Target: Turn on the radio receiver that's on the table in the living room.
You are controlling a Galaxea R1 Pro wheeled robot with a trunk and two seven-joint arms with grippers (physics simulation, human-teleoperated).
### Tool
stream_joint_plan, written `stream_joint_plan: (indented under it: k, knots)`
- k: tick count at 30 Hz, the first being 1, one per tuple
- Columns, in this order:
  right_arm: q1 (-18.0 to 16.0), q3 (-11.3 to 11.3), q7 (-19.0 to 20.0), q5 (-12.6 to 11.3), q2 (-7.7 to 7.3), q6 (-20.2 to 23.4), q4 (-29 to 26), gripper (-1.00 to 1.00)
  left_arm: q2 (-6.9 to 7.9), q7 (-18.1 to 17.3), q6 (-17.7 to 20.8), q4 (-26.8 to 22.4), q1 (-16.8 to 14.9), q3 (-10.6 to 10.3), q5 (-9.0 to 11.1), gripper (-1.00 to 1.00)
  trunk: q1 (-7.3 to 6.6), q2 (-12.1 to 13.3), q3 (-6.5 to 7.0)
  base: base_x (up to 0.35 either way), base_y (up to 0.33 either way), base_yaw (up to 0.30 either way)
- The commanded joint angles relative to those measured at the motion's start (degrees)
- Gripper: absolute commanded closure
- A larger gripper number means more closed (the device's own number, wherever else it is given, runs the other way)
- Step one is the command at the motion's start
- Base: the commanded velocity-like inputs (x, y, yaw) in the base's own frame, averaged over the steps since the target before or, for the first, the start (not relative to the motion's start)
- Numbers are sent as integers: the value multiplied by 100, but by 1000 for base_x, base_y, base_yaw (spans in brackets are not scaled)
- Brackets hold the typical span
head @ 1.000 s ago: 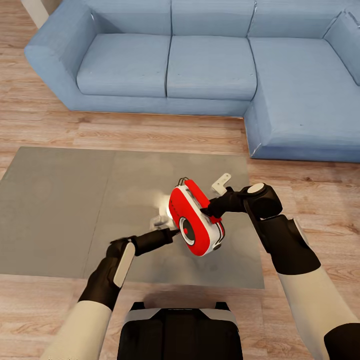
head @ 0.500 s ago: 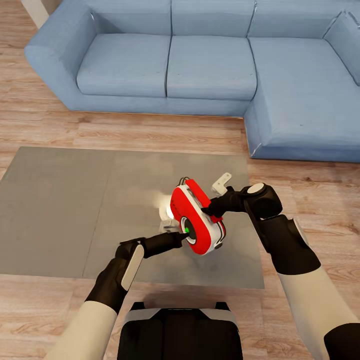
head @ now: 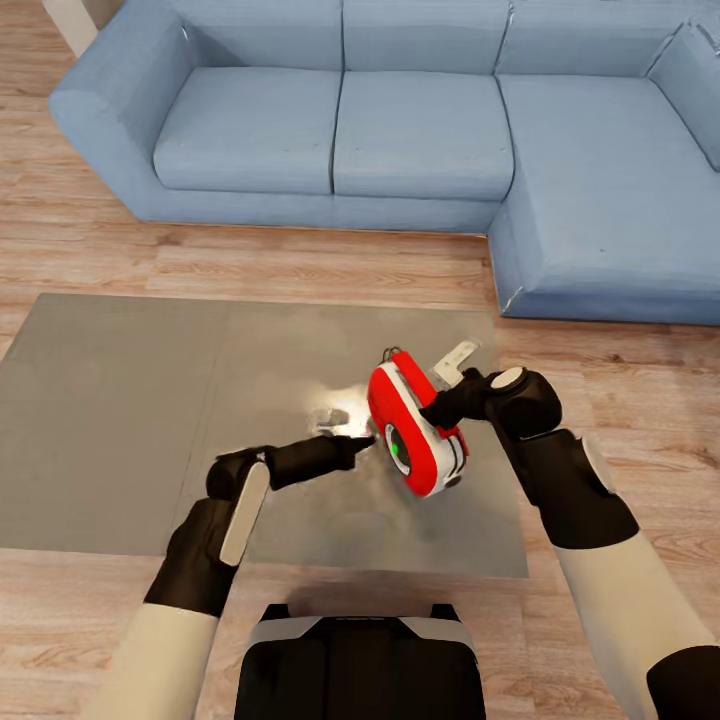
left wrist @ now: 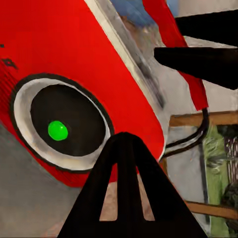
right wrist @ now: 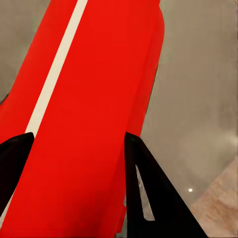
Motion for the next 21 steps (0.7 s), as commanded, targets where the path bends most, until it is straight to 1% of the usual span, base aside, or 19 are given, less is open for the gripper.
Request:
stream_joint_plan:
  k: [1,2,4,6,8,11,12,13,14,15,16,17,18,19,20,21]
  knots:
    - [0,6,-49,178,-13,4,-22,100,76,-5,308,-470,1,23,-18,100,-1,0,0,0,0,0]
    - [0,13,-62,207,-18,4,-40,100,155,-8,481,-684,1,38,-8,100,-1,0,0,0,0,0]
    - [0,20,-72,233,-29,4,-63,100,370,-16,750,-950,1,59,10,100,-1,0,0,0,0,0]
    - [0,22,-75,243,-40,4,-73,100,555,-23,870,-1056,1,74,35,100,-1,0,0,0,0,0]
    - [-2,19,-77,250,-69,4,-81,100,749,-39,916,-1090,1,88,135,100,-1,0,0,0,0,0]
    - [-4,17,-82,255,-84,4,-85,100,1137,-150,922,-1089,1,97,438,100,-1,0,0,0,0,0]
    - [-3,17,-84,256,-85,4,-86,100,1213,-172,919,-1087,1,98,495,100,-1,0,0,0,0,0]
    - [-3,17,-90,257,-85,4,-85,100,1373,-220,916,-1086,1,99,612,100,-1,0,0,0,0,0]
    - [-5,17,-97,257,-81,4,-86,100,1616,-306,912,-1083,1,104,793,100,-1,0,0,0,0,0]
    - [-3,15,-102,258,-72,4,-87,100,1785,-380,911,-1083,1,106,926,100,-1,0,0,0,0,0]
    - [-4,15,-105,258,-68,4,-87,100,1869,-424,911,-1085,1,106,997,100,-1,0,0,0,0,0]
    - [-3,16,-107,258,-55,4,-88,100,2036,-522,910,-1084,1,112,1140,100,-1,0,0,0,0,0]
    - [-5,18,-109,258,-44,4,-88,100,2197,-636,910,-1086,1,173,1287,100,-1,0,0,0,0,0]
    - [-3,20,-111,260,-35,4,-89,100,2342,-760,909,-1087,1,324,1429,100,-1,0,0,0,0,0]
    - [-7,23,-113,260,-26,4,-89,100,2531,-1020,917,-1088,1,803,1668,100,-1,0,0,0,0,0]
    - [-6,24,-116,263,-23,4,-87,100,2582,-1160,932,-1088,1,1046,1741,100,-1,0,0,0,0,0]
